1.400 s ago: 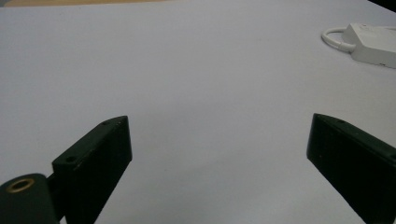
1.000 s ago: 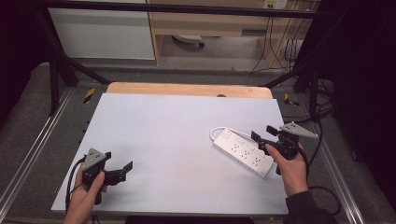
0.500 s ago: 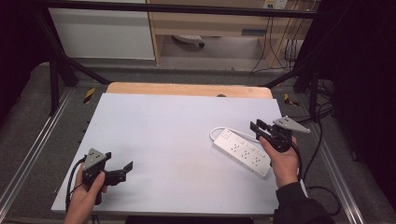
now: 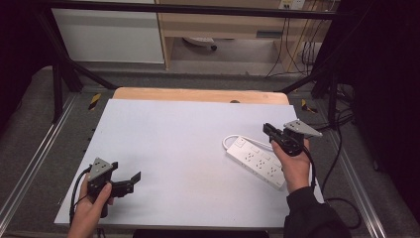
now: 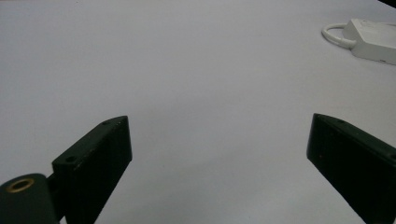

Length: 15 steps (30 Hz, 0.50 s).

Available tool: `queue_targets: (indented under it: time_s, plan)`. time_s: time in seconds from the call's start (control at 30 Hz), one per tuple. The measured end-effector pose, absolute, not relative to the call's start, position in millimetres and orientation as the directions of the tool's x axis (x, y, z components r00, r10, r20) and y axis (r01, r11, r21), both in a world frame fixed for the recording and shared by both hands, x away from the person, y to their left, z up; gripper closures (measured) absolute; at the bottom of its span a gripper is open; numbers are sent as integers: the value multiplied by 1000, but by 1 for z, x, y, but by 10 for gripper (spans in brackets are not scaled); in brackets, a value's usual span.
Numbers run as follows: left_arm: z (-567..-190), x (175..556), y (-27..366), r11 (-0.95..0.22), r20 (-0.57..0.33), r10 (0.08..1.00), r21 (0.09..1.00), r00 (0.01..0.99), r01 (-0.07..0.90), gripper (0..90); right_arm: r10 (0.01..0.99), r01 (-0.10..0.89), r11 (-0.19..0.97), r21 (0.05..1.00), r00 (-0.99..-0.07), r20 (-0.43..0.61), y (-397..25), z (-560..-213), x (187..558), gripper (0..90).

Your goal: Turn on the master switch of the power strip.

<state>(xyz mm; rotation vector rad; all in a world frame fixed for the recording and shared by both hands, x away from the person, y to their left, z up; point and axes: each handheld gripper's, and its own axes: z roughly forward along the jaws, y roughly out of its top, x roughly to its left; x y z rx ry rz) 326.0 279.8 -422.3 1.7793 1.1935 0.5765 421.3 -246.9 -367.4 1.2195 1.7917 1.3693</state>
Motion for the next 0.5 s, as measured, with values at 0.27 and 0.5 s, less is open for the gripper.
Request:
queue_targets:
  time_s: [0.27,0.5]
  plan:
    - [-422,326,280,-142,-92,899,863,427,485,68,902,325,89,941,-428,63,-240,-372,431,900]
    - [-422,326,281,-141,-89,902,864,422,483,68,899,330,108,938,-434,49,-232,-375,437,900]
